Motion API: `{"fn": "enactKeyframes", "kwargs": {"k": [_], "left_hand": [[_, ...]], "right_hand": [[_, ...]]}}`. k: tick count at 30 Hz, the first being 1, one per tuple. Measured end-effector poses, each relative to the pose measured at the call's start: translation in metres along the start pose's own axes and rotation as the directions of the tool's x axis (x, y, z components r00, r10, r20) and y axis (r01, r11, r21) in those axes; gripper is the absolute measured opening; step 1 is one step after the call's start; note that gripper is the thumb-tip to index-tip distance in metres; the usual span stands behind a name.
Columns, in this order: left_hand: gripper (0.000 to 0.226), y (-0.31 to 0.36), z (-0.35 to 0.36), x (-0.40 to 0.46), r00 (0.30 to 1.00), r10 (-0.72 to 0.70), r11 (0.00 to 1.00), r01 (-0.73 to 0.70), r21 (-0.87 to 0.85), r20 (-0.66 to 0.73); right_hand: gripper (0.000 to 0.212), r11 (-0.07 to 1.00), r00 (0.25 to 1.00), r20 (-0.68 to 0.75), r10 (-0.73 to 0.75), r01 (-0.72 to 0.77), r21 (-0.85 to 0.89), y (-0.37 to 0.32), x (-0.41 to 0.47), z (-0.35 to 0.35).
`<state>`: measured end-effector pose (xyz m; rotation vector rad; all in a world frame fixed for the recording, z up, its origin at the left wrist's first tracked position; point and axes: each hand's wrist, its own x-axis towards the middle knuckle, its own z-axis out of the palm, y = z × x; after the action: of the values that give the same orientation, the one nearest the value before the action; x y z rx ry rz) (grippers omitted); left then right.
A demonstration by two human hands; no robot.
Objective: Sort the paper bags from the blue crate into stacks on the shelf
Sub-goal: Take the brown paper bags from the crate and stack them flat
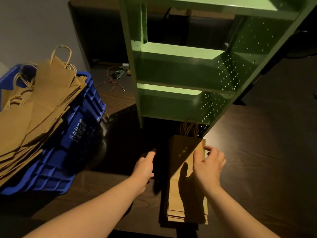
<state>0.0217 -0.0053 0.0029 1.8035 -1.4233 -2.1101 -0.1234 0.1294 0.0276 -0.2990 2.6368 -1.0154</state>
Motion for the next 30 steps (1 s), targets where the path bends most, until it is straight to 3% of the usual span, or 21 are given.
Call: {"fn": "enactKeyframes", "kwargs": {"k": [5, 8, 9, 12, 14, 22, 30], "left_hand": [[0.053, 0.016, -0.038, -0.012, 0.998, 0.068, 0.992, -0.066, -0.108, 0.015], [0.032, 0.031, -0.065, -0.024, 0.994, 0.097, 0.978, -0.088, -0.189, 0.040], [0.027, 0.036, -0.075, -0.028, 0.992, 0.115, 0.974, -0.103, -0.204, 0.050], [0.026, 0.047, -0.107, -0.039, 0.979, 0.195, 0.962, -0.179, -0.208, 0.058], [0.026, 0.055, -0.127, -0.048, 0.968, 0.247, 0.952, -0.236, -0.194, 0.035], [0.029, 0.079, -0.234, -0.097, 0.910, 0.399, 0.862, -0.415, -0.290, -0.118], [0.048, 0.075, -0.322, -0.125, 0.886, 0.452, 0.812, -0.458, -0.362, -0.107]], "right_hand": [[0.034, 0.995, 0.992, 0.079, -0.097, 0.099, -0.018, -0.026, -0.013, 0.009], [0.066, 0.996, 0.965, 0.260, -0.020, -0.002, 0.084, -0.054, -0.028, 0.027], [0.061, 0.996, 0.949, 0.315, -0.034, 0.004, 0.094, -0.066, -0.033, 0.033], [0.014, 0.966, 0.925, 0.294, -0.242, 0.202, 0.158, -0.106, -0.049, 0.044], [0.006, 0.936, 0.894, 0.284, -0.347, 0.311, 0.163, -0.130, -0.060, 0.050], [0.004, 0.875, 0.788, 0.380, -0.484, 0.435, 0.212, -0.216, -0.098, 0.103], [0.012, 0.784, 0.691, 0.370, -0.621, 0.558, 0.274, -0.289, -0.140, 0.140]]}}
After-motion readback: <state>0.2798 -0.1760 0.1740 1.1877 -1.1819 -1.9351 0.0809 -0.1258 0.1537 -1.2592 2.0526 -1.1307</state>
